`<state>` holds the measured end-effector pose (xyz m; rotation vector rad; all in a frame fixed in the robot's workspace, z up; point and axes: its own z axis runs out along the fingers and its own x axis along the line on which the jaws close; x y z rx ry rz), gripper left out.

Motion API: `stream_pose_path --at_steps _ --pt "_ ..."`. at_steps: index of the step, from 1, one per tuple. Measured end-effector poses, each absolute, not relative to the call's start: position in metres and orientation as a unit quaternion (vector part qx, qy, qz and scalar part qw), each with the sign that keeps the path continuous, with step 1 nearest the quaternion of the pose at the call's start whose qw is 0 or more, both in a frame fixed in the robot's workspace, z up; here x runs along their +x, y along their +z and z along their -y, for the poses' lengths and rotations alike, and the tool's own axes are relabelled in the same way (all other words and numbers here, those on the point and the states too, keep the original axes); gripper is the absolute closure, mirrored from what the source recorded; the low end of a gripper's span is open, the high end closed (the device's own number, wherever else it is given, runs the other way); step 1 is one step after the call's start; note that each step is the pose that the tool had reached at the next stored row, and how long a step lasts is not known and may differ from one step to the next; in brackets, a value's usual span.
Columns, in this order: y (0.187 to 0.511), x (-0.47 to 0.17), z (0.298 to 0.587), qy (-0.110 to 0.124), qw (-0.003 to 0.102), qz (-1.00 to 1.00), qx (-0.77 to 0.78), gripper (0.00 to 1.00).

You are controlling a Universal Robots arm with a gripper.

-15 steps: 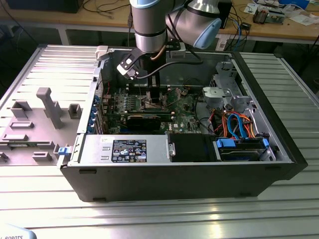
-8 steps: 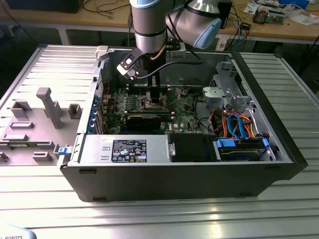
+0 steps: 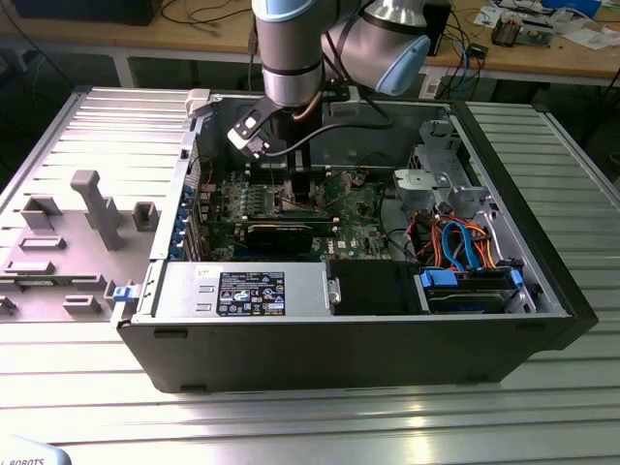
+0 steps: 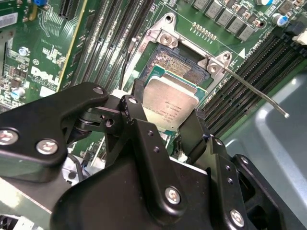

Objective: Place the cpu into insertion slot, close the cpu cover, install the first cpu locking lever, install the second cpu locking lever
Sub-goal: 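Place the cpu into insertion slot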

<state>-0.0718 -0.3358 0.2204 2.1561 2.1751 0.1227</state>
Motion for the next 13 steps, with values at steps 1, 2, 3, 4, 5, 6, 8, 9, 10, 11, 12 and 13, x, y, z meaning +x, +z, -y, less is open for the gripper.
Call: stream_pose_path --at_steps 1,2,3,4,5,6,8,9,10,11,12,13 --pt "0.219 -0.072 0.336 0.040 0.038 -0.709 0.703 0.46" --pt "0.217 -0.072 0.336 0.040 0.038 -0.709 0.703 0.46" --pt "0.216 -0.072 0.336 0.040 0.038 -0.709 0.703 0.46" --pt "0.215 -0.072 0.336 0.040 0.038 -0.709 0.703 0.46" --pt "0.214 -0.073 0.336 0.040 0.038 -0.709 0.703 0.46" --pt "0.213 -0.074 0.336 0.040 0.038 -0.709 0.703 0.46" --pt "0.211 -0.074 0.336 0.040 0.038 -0.709 0.703 0.46" --pt "0.210 -0.074 0.336 0.040 0.038 -0.709 0.703 0.46" --pt "0.209 -0.074 0.336 0.040 0.038 -0.709 0.703 0.46" --pt "0.209 -0.074 0.336 0.040 0.038 -0.709 0.703 0.46" --pt "0.209 -0.075 0.336 0.040 0.038 -0.709 0.703 0.46" --pt "0.208 -0.076 0.336 0.040 0.038 -0.709 0.703 0.46"
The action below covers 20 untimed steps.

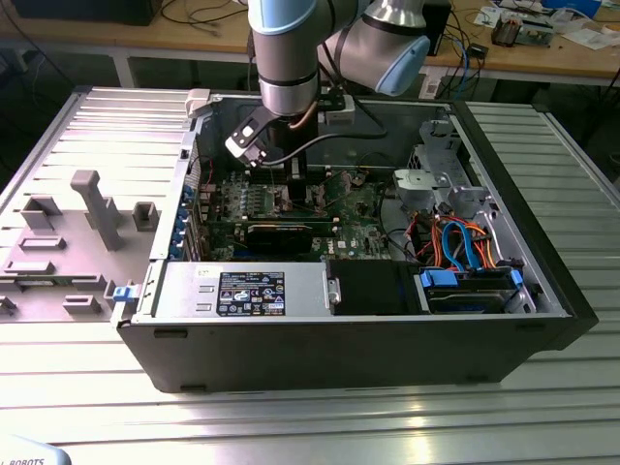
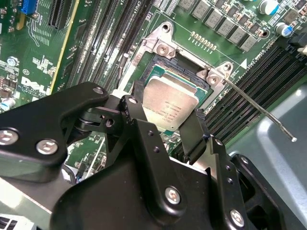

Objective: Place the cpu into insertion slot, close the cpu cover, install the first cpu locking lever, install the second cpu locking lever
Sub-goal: 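Place the cpu into insertion slot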

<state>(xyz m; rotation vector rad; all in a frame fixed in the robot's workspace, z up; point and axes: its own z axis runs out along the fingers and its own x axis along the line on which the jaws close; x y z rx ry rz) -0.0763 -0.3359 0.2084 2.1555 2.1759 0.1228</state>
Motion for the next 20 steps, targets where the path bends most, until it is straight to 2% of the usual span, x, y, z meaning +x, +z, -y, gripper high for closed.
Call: stream_pose_path --at_steps 20 --pt "0.2009 -0.0756 0.3357 0.040 0.038 -0.708 0.704 0.46"
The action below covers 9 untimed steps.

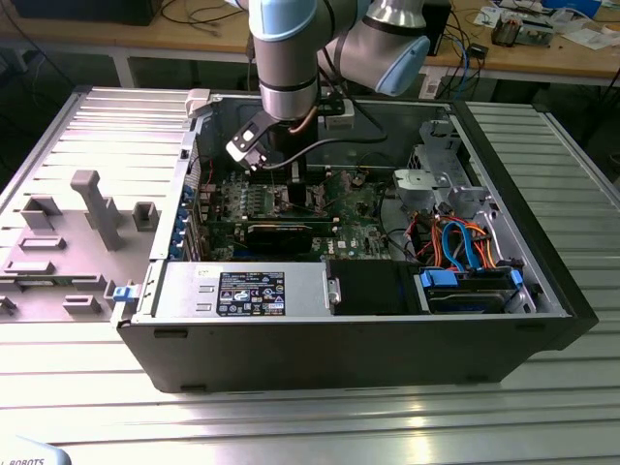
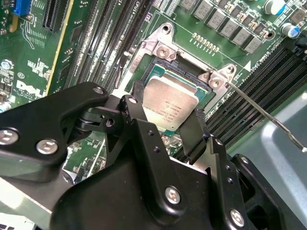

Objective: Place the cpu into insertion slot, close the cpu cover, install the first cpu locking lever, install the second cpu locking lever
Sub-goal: 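Place the cpu into insertion slot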

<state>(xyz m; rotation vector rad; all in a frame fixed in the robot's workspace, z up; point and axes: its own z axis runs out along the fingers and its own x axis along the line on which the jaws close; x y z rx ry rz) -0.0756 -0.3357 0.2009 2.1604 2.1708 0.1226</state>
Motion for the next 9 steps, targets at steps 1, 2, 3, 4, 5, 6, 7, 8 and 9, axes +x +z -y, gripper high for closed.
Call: stream_pose_path --at_steps 1,2,3,4,5,6,7,8,9 --pt "0.2006 -0.0755 0.3357 0.040 0.038 -0.708 0.704 0.46" --pt "0.2001 -0.0755 0.3357 0.040 0.038 -0.708 0.704 0.46" --pt "0.1995 -0.0755 0.3356 0.040 0.038 -0.708 0.704 0.46" --pt "0.1993 -0.0755 0.3356 0.040 0.038 -0.708 0.704 0.46" --pt "0.1992 -0.0756 0.3356 0.040 0.038 -0.708 0.704 0.46" --pt "0.1992 -0.0756 0.3356 0.040 0.038 -0.708 0.704 0.46" --pt "0.1992 -0.0756 0.3356 0.040 0.038 -0.708 0.704 0.46" --pt "0.1992 -0.0756 0.3356 0.040 0.038 -0.708 0.704 0.46" --pt "0.1992 -0.0756 0.3356 0.040 0.038 -0.708 0.704 0.46"
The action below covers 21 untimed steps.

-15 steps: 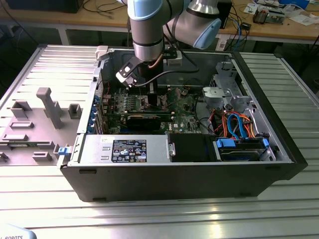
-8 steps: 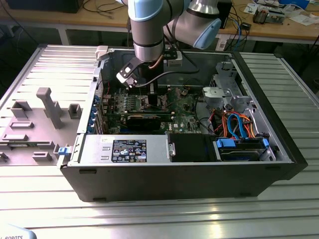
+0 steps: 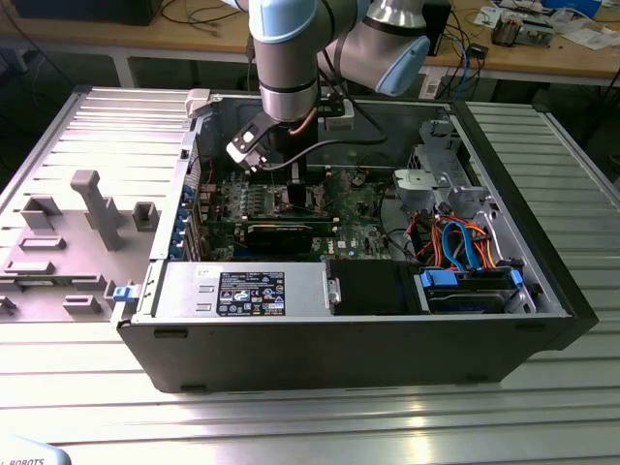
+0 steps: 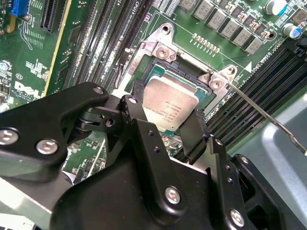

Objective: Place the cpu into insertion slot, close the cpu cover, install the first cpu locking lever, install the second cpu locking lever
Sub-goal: 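Place the cpu into insertion slot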

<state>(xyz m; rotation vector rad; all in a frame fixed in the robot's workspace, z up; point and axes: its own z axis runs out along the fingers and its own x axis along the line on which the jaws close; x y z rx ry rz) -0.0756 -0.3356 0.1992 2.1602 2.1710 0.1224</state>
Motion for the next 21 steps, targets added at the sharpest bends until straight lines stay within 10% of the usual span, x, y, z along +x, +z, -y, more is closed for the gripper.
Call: stream_pose_path --at_steps 21 --pt "0.1983 -0.0749 0.3331 0.040 0.038 -0.708 0.704 0.38"
